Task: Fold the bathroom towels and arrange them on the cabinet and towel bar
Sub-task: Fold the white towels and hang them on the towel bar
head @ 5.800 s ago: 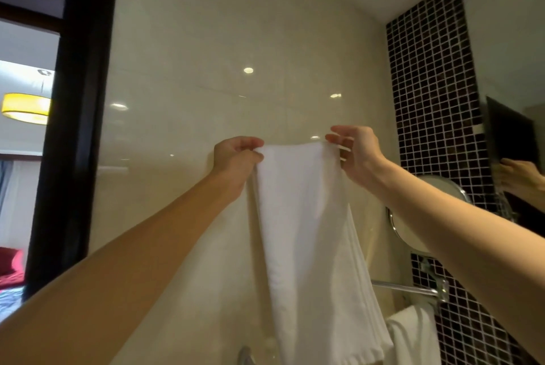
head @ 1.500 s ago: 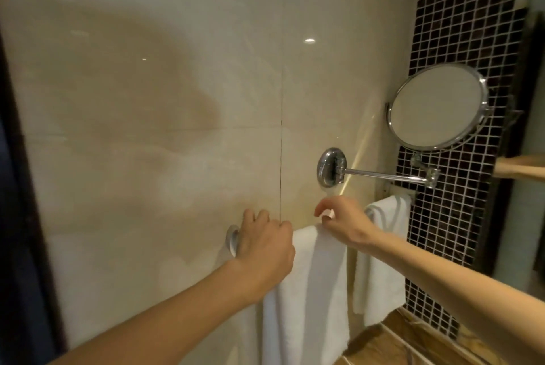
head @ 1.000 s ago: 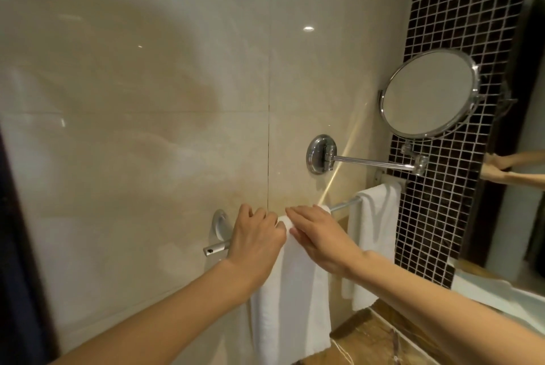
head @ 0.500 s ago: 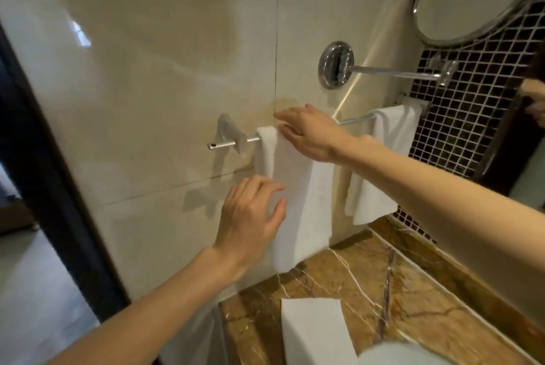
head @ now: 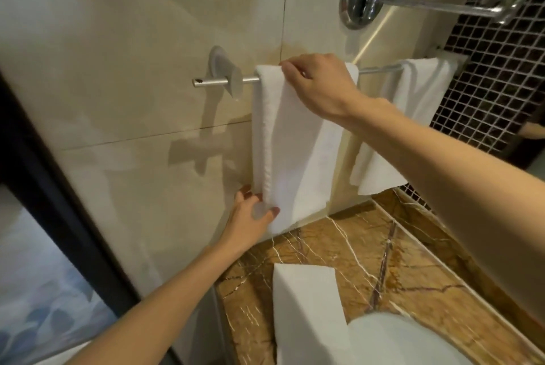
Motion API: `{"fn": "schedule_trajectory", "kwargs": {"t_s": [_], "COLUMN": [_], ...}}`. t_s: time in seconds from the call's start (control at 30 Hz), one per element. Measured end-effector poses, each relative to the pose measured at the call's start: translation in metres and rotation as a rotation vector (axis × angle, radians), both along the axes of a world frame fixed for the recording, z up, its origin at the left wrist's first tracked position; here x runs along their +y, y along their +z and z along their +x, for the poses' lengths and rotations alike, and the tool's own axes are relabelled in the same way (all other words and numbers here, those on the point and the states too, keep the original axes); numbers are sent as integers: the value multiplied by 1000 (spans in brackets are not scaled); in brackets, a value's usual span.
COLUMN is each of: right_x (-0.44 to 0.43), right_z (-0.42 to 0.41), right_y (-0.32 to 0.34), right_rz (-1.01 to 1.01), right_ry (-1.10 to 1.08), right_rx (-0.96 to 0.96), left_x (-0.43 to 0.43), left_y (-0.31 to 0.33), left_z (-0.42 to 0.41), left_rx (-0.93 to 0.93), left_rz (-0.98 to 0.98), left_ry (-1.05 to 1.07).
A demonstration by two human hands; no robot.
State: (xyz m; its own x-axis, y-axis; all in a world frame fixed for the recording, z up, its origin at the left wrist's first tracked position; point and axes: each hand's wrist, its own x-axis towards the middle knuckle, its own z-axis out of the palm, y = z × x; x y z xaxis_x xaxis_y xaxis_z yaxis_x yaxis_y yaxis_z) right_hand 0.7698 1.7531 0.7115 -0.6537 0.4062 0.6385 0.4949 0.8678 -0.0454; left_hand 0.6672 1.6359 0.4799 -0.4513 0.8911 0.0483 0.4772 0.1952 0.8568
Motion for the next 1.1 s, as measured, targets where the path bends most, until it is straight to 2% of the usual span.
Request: {"fn": "schedule_trajectory", "kwargs": {"t_s": [0.1, 0.17, 0.23, 0.3, 0.37, 0.47, 0.57, 0.63, 0.7, 0.77, 0.9, 1.1], "right_x": [1, 0, -1, -5, -8, 0, 13, 19, 23, 23, 21, 16], "right_z": [-1, 2, 10, 22, 38, 62, 80, 89, 95, 97, 92, 81], "right_y": [-1, -4, -21, -58, -103, -155, -184, -198, -210, -221, -238, -252], "right_rz": [-18, -59, -43, -17, -143, -436, -574, -749, -868, -926, -1051, -1073], "right_ry": [31, 90, 125, 45, -72, -151, -253, -263, -244, -236, -241, -227], "right_rx": [4, 73, 285, 551, 657, 573, 511, 484, 349, 220, 148, 304], "left_x": [6, 6, 7, 10, 13, 14, 10, 6, 3, -1, -7, -10], "left_y": [-5, -8, -10, -13, -15, -20, -25, -28, -32, -35, -41, -44], "left_z": [8, 14, 16, 15, 14, 11, 10, 11, 12, 14, 21, 25], "left_rx": [-91, -89, -61, -22, 4, -17, -47, -76, -113, -162, -253, -281], "left_rz": [8, 47, 69, 77, 88, 126, 155, 142, 134, 140, 175, 194], "left_ry": [51, 92, 132, 177, 192, 183, 182, 175, 168, 155, 141, 140]}}
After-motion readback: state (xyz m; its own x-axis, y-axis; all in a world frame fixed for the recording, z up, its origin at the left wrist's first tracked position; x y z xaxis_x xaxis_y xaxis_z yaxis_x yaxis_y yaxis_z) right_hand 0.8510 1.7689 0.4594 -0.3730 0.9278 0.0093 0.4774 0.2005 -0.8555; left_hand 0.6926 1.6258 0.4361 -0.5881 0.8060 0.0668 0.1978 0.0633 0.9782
